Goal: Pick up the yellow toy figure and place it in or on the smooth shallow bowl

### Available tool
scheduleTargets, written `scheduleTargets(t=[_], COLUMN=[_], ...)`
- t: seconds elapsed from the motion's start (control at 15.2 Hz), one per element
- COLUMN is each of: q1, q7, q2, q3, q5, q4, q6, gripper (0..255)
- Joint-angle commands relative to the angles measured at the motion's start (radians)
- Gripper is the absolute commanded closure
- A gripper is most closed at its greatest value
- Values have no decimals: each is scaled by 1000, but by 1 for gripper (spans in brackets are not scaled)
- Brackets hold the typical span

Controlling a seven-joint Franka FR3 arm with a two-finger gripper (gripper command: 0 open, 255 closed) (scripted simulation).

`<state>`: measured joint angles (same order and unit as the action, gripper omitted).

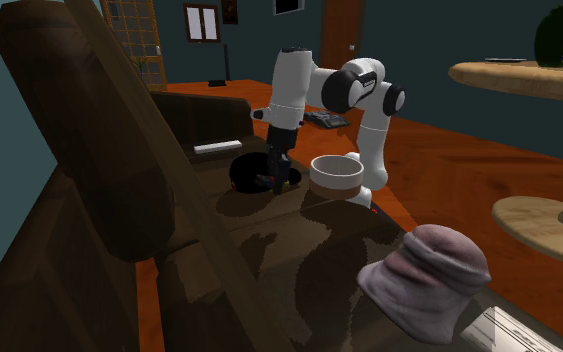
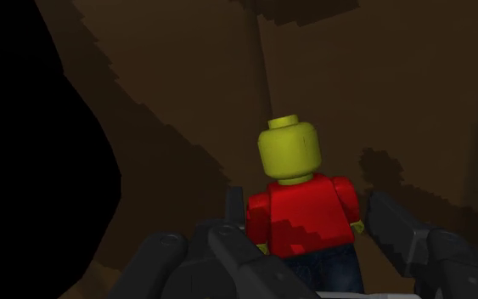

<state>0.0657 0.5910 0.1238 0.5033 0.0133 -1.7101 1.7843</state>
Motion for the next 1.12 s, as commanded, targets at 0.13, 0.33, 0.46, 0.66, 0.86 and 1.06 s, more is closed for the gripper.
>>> scheduleTargets(t=[0.13, 0.33, 0.46, 0.66, 0.86, 1.06], q1=[0, 1, 1, 4, 7, -4], q7=[3, 8, 11, 17, 24, -1], q2=[-14, -29, -41, -63, -88, 6], q3=[2, 5, 8, 13, 19, 0], q5=[-7, -15, -21, -33, -46, 3], q4=[68, 125, 165, 229, 298, 216], q6=[-56, -100, -129, -175, -223, -222], gripper=[255, 255, 255, 255, 255, 255])
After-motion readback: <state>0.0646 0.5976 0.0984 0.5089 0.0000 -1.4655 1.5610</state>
